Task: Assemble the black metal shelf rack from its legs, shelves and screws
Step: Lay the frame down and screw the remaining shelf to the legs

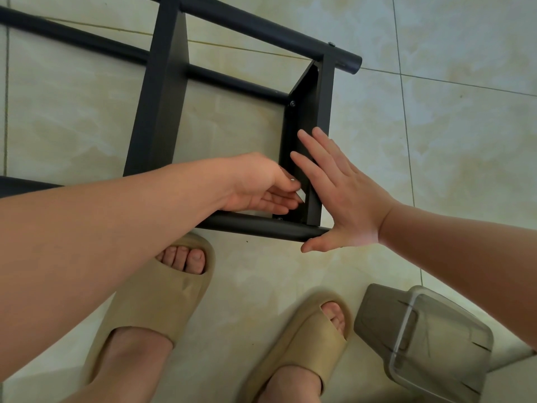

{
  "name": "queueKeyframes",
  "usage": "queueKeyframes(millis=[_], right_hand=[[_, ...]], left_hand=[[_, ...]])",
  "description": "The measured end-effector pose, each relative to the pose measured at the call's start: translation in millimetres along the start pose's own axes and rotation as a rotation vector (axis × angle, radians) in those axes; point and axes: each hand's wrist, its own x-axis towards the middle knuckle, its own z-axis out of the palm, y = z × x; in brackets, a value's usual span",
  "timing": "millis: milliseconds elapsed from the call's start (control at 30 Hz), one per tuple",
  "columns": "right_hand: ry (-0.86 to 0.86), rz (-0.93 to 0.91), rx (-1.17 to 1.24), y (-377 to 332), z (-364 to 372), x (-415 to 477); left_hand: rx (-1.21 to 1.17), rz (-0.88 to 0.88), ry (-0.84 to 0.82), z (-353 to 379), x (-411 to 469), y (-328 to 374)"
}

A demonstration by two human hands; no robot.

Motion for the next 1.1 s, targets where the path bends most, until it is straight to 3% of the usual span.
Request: queueKeyframes(millis=[900,1100], right_hand=[[-0.009,0.002,0.009,-0.8,0.0,0.0],[-0.007,0.000,0.013,-0.3,0.2,0.0]], left_hand=[[0.564,0.064,-0.039,-4.3,-14.3,-3.4],[0.816,0.092,-0.071,-3.9,-14.8,-2.8]])
